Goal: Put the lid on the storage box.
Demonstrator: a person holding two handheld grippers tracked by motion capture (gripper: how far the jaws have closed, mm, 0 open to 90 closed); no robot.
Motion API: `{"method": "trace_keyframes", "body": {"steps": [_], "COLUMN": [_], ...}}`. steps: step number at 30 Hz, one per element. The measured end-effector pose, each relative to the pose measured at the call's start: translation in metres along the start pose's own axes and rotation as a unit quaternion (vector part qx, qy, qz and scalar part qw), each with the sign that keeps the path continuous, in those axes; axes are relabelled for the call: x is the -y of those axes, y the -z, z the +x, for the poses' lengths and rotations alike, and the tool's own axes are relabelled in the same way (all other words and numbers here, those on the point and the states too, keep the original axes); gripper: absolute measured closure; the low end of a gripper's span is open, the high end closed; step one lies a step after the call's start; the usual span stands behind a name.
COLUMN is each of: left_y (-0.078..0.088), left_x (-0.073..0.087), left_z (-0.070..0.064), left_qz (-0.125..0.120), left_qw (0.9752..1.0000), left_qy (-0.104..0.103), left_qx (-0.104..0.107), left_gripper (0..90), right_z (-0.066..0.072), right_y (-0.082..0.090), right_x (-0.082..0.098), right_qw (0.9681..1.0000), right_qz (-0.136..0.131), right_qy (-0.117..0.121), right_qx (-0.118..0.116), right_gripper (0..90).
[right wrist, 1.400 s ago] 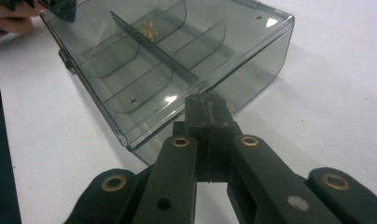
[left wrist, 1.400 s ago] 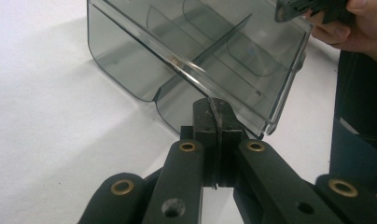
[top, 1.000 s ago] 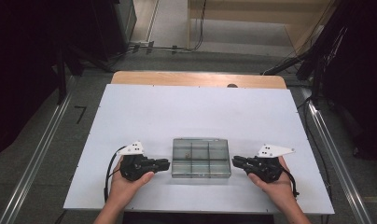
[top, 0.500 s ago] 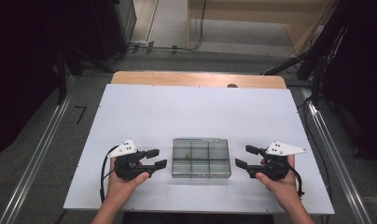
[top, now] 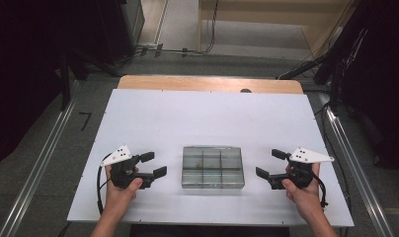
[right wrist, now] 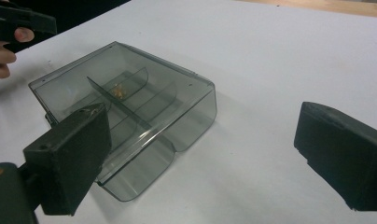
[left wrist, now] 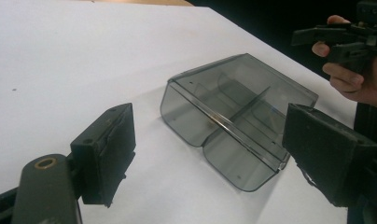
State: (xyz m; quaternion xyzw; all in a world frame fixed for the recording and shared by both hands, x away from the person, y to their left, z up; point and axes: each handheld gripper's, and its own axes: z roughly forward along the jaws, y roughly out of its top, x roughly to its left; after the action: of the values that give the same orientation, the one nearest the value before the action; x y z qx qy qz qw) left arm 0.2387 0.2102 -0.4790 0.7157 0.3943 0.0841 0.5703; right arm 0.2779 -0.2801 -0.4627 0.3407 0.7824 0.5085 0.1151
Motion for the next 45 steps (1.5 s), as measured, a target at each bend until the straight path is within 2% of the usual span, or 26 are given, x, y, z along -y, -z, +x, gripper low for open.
{"method": "trace_keyframes", "body": {"steps": [4,10,14,19,23,37,45], "left_y": [0.004,0.015,0.021,0.025,0.028,0.040,0.044], "left_x": [0.000,0.001,0.004,0.008,0.009,0.018,0.021], "left_z": [0.003,0.013,0.020,0.025,0.029,0.043,0.048], "left_qz": [-0.003,-0.021,-0.025,-0.025,-0.030,-0.034,-0.034], "left_qw": [1.0000,0.9998,0.9996,0.9993,0.9989,0.9977,0.9974], "left_qy": [-0.004,0.002,0.003,-0.015,-0.021,-0.027,-0.024], "left_qx": [-0.005,-0.001,-0.012,-0.023,-0.029,-0.052,-0.059], "left_gripper": [11.6,1.7,1.6,0.0,0.0,0.0,0.0], "right_z": [-0.004,-0.012,-0.018,-0.025,-0.032,-0.058,-0.067], "right_y": [0.003,0.008,0.010,0.013,0.016,0.031,0.036], "right_x": [0.001,0.003,0.005,0.008,0.011,0.023,0.029], "right_qw": [1.0000,0.9999,0.9998,0.9998,0.9995,0.9985,0.9984], "right_qz": [-0.004,-0.008,-0.011,-0.011,-0.012,-0.021,-0.017], "right_qy": [-0.001,-0.006,-0.007,-0.007,-0.013,-0.031,-0.028], "right_qx": [0.000,0.008,0.013,0.018,0.026,0.042,0.046], "right_gripper": [0.0,0.0,0.0,0.0,0.0,0.0,0.0]}}
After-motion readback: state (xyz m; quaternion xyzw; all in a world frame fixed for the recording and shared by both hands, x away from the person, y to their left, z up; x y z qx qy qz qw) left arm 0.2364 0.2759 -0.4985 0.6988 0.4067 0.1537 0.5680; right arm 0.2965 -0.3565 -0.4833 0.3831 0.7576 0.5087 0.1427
